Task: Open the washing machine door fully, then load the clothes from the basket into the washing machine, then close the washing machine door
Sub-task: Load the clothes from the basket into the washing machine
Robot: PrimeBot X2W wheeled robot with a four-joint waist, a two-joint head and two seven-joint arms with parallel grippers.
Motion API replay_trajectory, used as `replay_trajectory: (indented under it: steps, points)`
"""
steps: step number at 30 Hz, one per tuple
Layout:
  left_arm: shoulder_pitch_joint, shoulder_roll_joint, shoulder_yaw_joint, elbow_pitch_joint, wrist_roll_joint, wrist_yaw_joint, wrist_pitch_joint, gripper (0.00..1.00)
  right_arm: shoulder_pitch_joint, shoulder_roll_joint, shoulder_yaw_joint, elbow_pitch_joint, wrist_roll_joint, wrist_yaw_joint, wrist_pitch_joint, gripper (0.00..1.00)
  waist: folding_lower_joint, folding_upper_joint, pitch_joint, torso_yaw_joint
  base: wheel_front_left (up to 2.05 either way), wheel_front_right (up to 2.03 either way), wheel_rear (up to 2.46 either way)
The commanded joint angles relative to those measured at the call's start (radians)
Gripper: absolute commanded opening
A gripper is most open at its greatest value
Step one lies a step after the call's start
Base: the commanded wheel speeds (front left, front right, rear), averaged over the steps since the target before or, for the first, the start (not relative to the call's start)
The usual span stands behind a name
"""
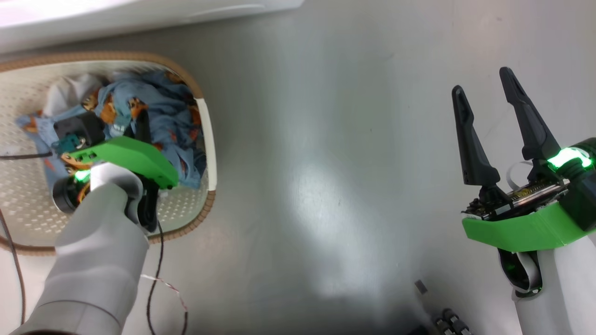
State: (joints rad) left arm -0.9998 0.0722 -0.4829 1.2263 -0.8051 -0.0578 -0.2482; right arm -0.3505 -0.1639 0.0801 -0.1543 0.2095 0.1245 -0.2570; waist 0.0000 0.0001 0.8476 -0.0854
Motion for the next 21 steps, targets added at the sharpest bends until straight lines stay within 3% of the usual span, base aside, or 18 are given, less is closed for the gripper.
replay_trajectory:
  steps: [1, 12, 21]
  points:
    - [0.049, 0.048, 0.03, -0.06, 0.031, 0.026, -0.013, 0.0, 0.047, -0.006, 0.011, -0.014, -0.016, 0.006, -0.005, 1.0, 0.0, -0.0001, -0.041, 0.023, 0.0, 0.0, 0.0]
    - [0.268, 0.075, 0.194, -0.427, 0.232, 0.11, -0.013, 0.0, 0.105, -0.005, -0.01, 0.033, -0.026, 0.006, -0.005, 1.0, 0.0, -0.0001, -0.193, 0.064, 0.0, 0.0, 0.0]
    - [0.463, 0.039, 0.327, -0.685, 0.369, 0.116, -0.013, 0.0, 0.158, 0.008, -0.03, 0.082, -0.03, 0.006, -0.005, 1.0, 0.0, -0.0001, -0.327, 0.085, 0.0, 0.0, 0.0]
